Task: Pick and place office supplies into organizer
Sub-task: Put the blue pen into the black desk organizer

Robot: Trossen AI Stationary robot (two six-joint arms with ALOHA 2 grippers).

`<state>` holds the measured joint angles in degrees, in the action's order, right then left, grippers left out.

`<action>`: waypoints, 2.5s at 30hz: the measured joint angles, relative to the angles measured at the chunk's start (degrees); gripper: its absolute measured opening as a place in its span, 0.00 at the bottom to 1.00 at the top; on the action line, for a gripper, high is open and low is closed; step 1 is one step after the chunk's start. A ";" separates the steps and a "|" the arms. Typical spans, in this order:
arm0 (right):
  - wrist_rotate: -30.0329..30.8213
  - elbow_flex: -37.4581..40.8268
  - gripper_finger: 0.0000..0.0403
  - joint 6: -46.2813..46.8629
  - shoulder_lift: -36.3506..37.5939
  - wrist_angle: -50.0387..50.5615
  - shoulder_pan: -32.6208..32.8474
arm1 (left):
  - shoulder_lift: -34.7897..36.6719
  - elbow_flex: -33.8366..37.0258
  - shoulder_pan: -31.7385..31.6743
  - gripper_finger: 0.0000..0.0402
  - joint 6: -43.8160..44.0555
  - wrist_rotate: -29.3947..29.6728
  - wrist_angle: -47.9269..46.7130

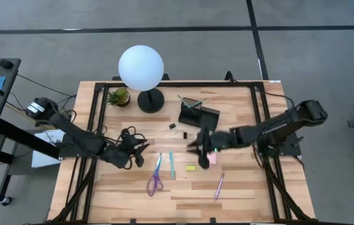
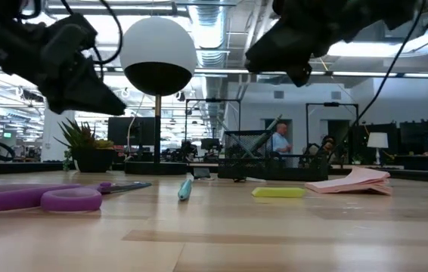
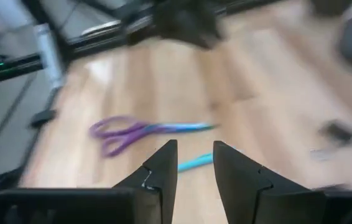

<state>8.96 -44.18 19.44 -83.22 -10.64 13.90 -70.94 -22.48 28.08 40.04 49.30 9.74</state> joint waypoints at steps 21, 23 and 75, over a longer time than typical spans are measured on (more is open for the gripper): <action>1.89 -0.98 0.24 5.61 -23.44 -19.40 7.58 | -28.30 -7.21 -3.33 0.29 -18.41 -15.48 29.60; -0.09 -1.67 0.24 7.21 -24.20 -19.25 7.56 | -28.58 -8.32 -4.03 0.29 -21.55 -15.18 29.53; 19.51 -32.47 0.00 24.53 -32.79 59.74 13.44 | -28.53 -9.78 -10.18 0.28 -17.31 -17.61 24.64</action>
<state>28.47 -76.64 43.97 -116.01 49.10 27.34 -99.48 -32.26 17.90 22.74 31.69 34.37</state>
